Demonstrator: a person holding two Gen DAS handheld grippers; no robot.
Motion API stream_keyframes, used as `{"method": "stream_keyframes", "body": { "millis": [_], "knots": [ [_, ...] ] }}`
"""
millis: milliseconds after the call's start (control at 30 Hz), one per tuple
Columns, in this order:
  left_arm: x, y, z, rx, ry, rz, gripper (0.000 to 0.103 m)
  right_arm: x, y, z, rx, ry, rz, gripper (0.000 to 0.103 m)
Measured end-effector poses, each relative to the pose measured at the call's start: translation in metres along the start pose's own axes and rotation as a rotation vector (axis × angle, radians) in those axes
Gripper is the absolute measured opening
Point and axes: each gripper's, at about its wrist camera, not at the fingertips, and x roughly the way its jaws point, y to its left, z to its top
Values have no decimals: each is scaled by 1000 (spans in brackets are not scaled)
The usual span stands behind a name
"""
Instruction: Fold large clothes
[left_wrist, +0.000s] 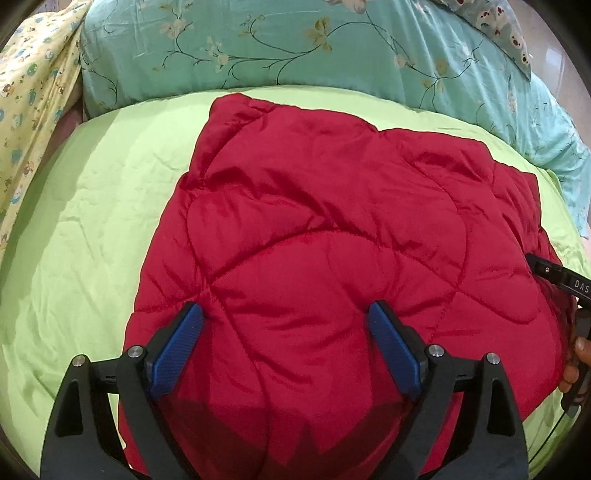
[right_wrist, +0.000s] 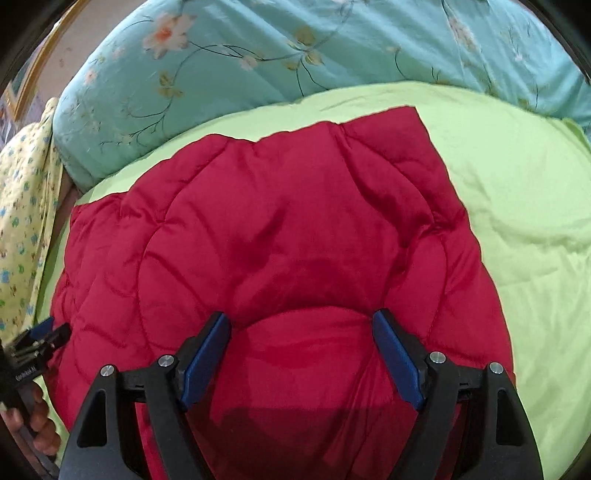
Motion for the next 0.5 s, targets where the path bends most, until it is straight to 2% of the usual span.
{"method": "stream_keyframes", "body": {
  "millis": [267,400,500],
  "knots": [
    [1,-2,0,9,1,12,94,0,-4,4,-3,-1,9,81],
    [3,-3,2,13,6,16,94,-22,4,5,-5,-50,3,80],
    [4,-4,2,12,6,20,95,-35,13,8,-24,-88,37,80]
  ]
}}
